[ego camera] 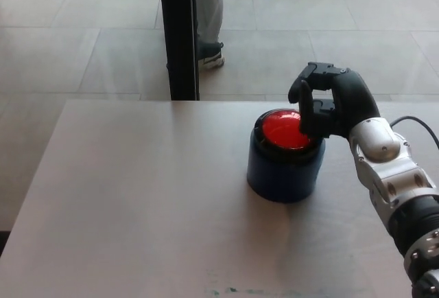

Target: The robot uses its right hand to press the red button kept in the middle of the desk

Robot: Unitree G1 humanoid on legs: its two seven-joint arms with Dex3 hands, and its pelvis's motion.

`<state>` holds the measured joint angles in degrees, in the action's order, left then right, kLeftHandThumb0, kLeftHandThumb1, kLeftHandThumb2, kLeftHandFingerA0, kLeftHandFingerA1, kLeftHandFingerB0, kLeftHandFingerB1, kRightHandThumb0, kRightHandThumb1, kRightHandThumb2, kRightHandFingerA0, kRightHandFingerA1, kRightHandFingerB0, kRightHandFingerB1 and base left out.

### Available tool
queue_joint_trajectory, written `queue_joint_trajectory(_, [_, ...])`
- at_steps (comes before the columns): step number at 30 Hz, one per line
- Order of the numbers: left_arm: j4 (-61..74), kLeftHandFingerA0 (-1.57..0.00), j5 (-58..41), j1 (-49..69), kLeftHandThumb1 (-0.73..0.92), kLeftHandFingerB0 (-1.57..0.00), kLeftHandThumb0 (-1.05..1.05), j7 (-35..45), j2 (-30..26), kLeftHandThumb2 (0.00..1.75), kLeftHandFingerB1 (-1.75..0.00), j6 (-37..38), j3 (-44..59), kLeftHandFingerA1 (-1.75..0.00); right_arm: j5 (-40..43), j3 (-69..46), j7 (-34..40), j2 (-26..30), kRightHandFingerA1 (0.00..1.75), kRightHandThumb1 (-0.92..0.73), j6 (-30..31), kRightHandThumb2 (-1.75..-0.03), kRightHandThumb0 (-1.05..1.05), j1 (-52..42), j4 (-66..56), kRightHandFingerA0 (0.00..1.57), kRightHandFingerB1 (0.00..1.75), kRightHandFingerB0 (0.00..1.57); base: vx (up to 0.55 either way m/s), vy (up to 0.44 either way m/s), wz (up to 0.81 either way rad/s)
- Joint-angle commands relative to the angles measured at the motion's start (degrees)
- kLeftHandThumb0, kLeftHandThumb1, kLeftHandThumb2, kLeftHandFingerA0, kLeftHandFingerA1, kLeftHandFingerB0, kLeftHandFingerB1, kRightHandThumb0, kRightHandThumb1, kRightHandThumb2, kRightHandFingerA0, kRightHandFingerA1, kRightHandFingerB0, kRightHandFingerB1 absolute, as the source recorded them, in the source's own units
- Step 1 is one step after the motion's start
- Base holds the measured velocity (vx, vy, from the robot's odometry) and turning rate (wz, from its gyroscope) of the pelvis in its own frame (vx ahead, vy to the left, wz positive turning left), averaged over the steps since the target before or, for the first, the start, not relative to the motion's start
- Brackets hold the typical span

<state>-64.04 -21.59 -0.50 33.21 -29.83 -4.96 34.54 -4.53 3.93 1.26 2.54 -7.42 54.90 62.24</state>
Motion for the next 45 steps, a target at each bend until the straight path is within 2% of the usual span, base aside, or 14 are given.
queue_joint_trajectory(1, [-0.20, -0.15, -0.40, 0.05, 0.63, -0.09, -0.71, 0.04, -1.30, 0.93, -0.44, 1.63, -0.06, -0.51, -1.59, 0.97, -0.66, -0.64, 1.75, -0.47, 2.47, -1.27, -0.20, -1.78, 2.01, 0.89, 1.63, 0.74, 0.00, 0.000, 0.00])
queue_joint_trajectory(9, [-1.18, -0.13, -0.14, 0.33, 0.62, -0.11, -0.71, -0.10, -1.07, 0.92, -0.45, 1.94, -0.27, -0.51, -0.28, -1.47, -0.53, 1.48, 1.75, -0.48, 3.80, -1.30, -0.23, 7.78, 1.19, 0.93, 1.56, 0.77, 0.00, 0.000, 0.00])
queue_joint_trajectory(10, [-1.31, -0.22, -0.40, 0.48, 0.77, -0.18, -0.68, -0.04, -0.94, 0.62, -0.35, 1.79, -0.06, -0.48, 0.27, -2.16, -0.96, 1.73, 1.75, -0.50, 4.71, -1.25, -0.28, 9.14, 0.98, 0.89, 1.61, 0.75, 0.00, 0.000, 0.00])
queue_joint_trajectory(17, [0.03, -0.17, -0.69, 2.39, 0.61, -0.13, -0.71, -0.40, -0.31, 0.91, -0.46, 2.07, 0.16, -0.53, 0.46, -4.26, -5.00, 5.85, 1.75, -0.46, 2.70, -1.22, -0.27, 18.04, 1.14, 0.93, 1.63, 0.77, 0.00, 0.000, 0.00])
queue_joint_trajectory(18, [0.02, -0.19, -1.76, 2.24, 0.76, -0.17, -0.67, -0.20, -0.19, 0.62, -0.36, 0.83, 1.01, -0.50, -0.48, -3.76, -4.15, 6.51, 1.75, -0.47, 4.40, -1.21, -0.29, 19.72, 1.09, 0.94, 1.65, 0.78, 0.00, 0.000, 0.00])
queue_joint_trajectory(19, [-1.35, -0.13, -1.38, 1.87, 0.60, -0.10, -0.71, 0.07, -0.34, 0.91, -0.45, 1.55, 0.88, -0.52, -1.45, -3.31, -4.44, 8.46, 1.75, -0.39, 4.58, -1.40, -0.26, 22.96, 1.82, 0.93, 1.68, 0.75, 0.00, 0.000, 0.00])
queue_joint_trajectory(27, [0.94, -0.16, -0.85, 4.79, 0.62, -0.11, -0.73, 1.90, -0.29, 0.93, -0.45, 3.35, -0.08, -0.52, 0.95, -6.80, -6.75, 14.53, 1.75, -0.42, 4.32, -1.43, -0.15, 28.50, 2.11, 0.93, 1.58, 0.78, 0.00, 0.000, 0.00])
queue_joint_trajectory(28, [1.70, -0.24, -1.42, 4.81, 0.76, -0.18, -0.70, 0.94, -0.14, 0.62, -0.34, 2.35, 0.38, -0.46, 1.81, -8.15, -7.00, 15.51, 1.75, -0.43, 3.78, -1.40, -0.16, 28.57, 2.11, 0.93, 1.57, 0.78, 0.00, 0.000, 0.00])
queue_joint_trajectory(30, [0.79, -0.22, -1.60, 4.49, 0.77, -0.18, -0.70, 1.36, -0.24, 0.62, -0.33, 2.69, 0.61, -0.45, 2.11, -9.25, -7.01, 16.50, 1.75, -0.43, 3.26, -1.33, -0.20, 28.71, 2.21, 0.91, 1.58, 0.78, 0.00, 0.000, 0.00])
queue_joint_trajectory(33, [-0.01, -0.22, -1.52, 3.68, 0.76, -0.17, -0.69, 0.02, -0.17, 0.62, -0.33, 2.56, 0.61, -0.45, 4.83, -13.64, -9.30, 21.41, 1.72, -0.45, 1.64, -1.27, -0.18, 26.60, 1.09, 0.91, 1.40, 0.82, 0.00, 0.000, 0.00])
queue_joint_trajectory(34, [-0.66, -0.15, -1.77, 3.25, 0.60, -0.11, -0.71, 0.42, -0.33, 0.91, -0.44, 2.36, 0.78, -0.52, 5.37, -14.72, -10.43, 23.14, 1.71, -0.49, 1.52, -1.21, -0.16, 25.69, 0.60, 0.90, 1.36, 0.82, 0.00, 0.000, 0.00])
queue_joint_trajectory(41, [-0.33, -0.20, -2.21, 3.30, 0.78, -0.19, -0.68, 0.47, -0.62, 0.62, -0.36, 1.99, 0.92, -0.50, 8.97, -22.66, -12.68, 33.43, 1.75, -0.81, 2.62, -0.64, -0.27, 16.26, -5.02, 0.88, 0.71, 0.70, 0.00, 0.000, 0.00])
queue_joint_trajectory(42, [-0.33, -0.20, -2.30, 3.15, 0.78, -0.20, -0.68, 0.40, -0.62, 0.62, -0.36, 1.77, 0.98, -0.49, 10.58, -26.21, -13.05, 37.92, 1.38, -0.61, 1.26, -0.99, -0.37, 11.79, -5.47, 1.24, 0.77, 0.69, 0.00, 0.000, 0.00])
queue_joint_trajectory(45, [-0.57, -0.22, -2.01, 3.13, 0.78, -0.21, -0.67, 0.18, -0.67, 0.62, -0.35, 2.06, 0.68, -0.49, 12.01, -30.78, -11.65, 42.22, 1.39, -0.60, 1.13, -0.99, -0.44, 5.21, -6.90, 1.24, 0.75, 0.66, 0.00, 0.000, 0.00])
